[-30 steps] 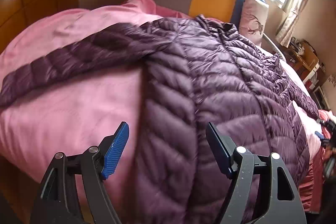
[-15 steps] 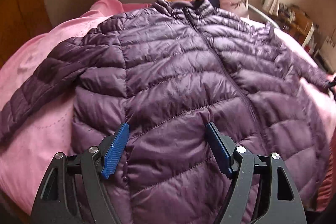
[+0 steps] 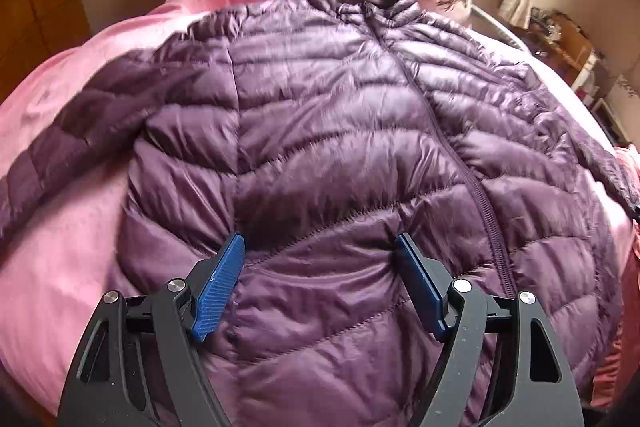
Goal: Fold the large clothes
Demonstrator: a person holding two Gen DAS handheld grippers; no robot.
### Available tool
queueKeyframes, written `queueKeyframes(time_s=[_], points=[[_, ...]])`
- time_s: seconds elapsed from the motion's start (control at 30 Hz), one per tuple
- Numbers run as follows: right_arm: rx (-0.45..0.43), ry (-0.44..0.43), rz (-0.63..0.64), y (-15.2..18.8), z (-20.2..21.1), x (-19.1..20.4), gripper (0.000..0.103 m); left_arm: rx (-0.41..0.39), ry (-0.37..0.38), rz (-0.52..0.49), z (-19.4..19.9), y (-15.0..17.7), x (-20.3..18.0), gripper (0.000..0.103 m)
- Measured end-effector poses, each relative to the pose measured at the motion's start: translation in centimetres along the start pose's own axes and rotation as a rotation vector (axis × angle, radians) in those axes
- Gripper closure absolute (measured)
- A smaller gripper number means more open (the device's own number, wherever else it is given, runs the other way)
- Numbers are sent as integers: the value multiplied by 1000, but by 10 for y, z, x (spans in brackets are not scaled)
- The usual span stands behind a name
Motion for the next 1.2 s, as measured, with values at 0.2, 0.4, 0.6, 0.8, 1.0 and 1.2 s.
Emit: queueKeyframes(time_s=[0.2,0.4,0.6,0.8,1.0,1.2], points=[[-69,20,153,20,47,32,46,-85,-48,45,25,-7,40,27],[51,-288,512,133,68,165,46,-23,-17,120,18,22,67,28],[219,-445,834,265,70,246,48,-27,21,151,17,44,65,32],[227,-415,910,297,58,216,47,-40,35,127,25,58,59,38],[259,-429,931,284,63,213,47,-24,44,141,31,57,59,38],[247,-465,603,197,54,194,36,-91,2,192,52,30,73,21]])
Point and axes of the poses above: each gripper's, at about its wrist camera, not at the fingertips, and z roughly against the way its jaws point, x to its left, y to its underside, the point moved 9 cm from there along -z, roughly the way its jaws point, and after that the axes turned 3 degrees about y, right-handed, at the moved point
